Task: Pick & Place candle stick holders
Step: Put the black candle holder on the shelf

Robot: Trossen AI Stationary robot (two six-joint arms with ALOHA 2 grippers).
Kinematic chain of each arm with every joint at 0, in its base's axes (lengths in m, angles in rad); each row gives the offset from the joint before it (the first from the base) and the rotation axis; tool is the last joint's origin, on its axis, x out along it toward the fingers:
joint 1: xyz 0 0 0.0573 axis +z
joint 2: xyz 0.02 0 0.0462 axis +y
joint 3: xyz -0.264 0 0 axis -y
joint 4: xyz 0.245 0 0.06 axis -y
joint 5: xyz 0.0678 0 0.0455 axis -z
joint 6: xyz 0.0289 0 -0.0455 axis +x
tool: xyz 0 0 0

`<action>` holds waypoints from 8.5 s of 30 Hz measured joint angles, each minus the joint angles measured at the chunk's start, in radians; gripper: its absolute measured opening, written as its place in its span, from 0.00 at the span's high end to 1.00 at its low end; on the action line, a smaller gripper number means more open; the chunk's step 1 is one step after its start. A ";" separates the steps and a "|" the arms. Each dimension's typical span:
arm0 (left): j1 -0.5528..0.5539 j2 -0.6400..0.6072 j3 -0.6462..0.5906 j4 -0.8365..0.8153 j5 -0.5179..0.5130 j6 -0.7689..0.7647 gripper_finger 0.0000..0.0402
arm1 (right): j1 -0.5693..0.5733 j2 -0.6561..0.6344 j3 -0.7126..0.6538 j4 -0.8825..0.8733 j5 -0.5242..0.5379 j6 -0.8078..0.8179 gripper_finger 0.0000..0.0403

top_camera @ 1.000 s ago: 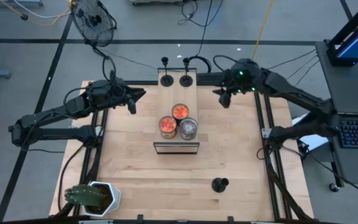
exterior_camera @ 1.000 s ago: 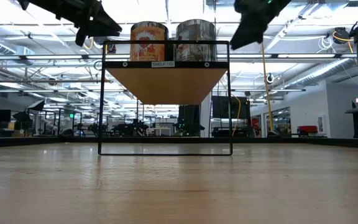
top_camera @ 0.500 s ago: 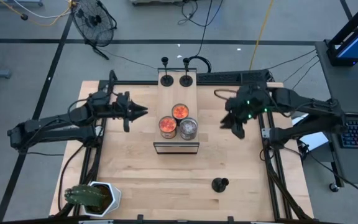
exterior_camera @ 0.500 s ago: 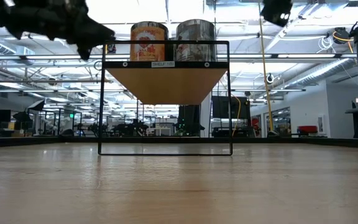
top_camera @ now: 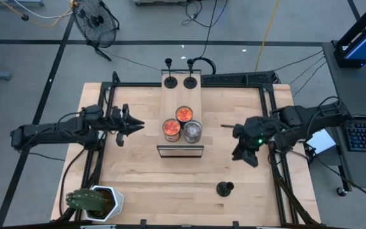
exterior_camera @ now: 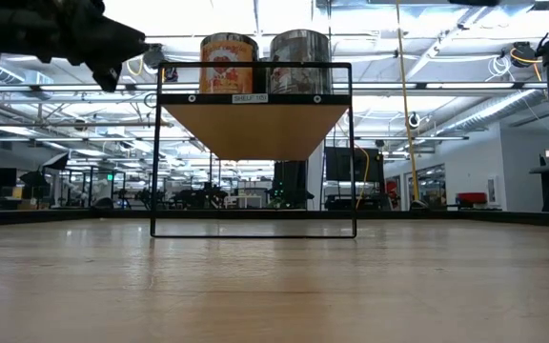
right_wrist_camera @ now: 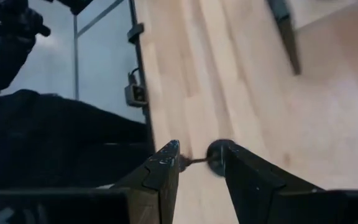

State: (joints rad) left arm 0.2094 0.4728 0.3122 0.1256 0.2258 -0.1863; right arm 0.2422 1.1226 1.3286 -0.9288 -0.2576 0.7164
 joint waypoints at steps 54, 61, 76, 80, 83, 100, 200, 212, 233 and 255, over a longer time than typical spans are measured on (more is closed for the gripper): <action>-0.177 0.018 -0.001 -0.003 -0.150 0.043 0.78 | 0.223 0.194 0.000 0.022 -0.034 0.210 0.87; -0.177 0.018 -0.001 -0.003 -0.150 0.042 0.78 | 0.214 0.194 0.000 0.009 -0.033 0.259 0.85; -0.177 0.018 -0.001 -0.012 -0.150 0.033 0.78 | 0.212 0.194 0.000 0.005 -0.030 0.293 0.56; -0.177 0.018 -0.001 -0.030 -0.150 0.025 0.78 | 0.212 0.194 0.000 0.039 -0.007 0.296 0.55; -0.177 0.018 -0.001 -0.029 -0.150 0.026 0.78 | 0.211 0.194 0.000 0.034 0.005 0.303 0.55; -0.178 0.018 -0.001 -0.028 -0.149 0.024 0.78 | 0.302 0.268 -0.001 -0.026 0.116 0.356 0.55; -0.178 0.018 -0.001 -0.025 -0.147 0.018 0.78 | 0.268 0.273 -0.230 0.309 -0.028 0.364 0.84; -0.177 0.018 -0.001 -0.025 -0.147 0.018 0.78 | 0.263 0.273 -0.230 0.307 -0.021 0.379 0.83; -0.177 0.018 -0.001 -0.025 -0.146 0.018 0.78 | 0.255 0.272 -0.229 0.285 -0.003 0.372 0.88; -0.177 0.018 -0.001 -0.025 -0.146 0.024 0.78 | 0.254 0.272 -0.229 0.265 -0.005 0.421 0.90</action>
State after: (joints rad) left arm 0.0321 0.4906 0.3115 0.1001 0.0795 -0.1618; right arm 0.4966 1.3950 1.0992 -0.6641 -0.2626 1.1378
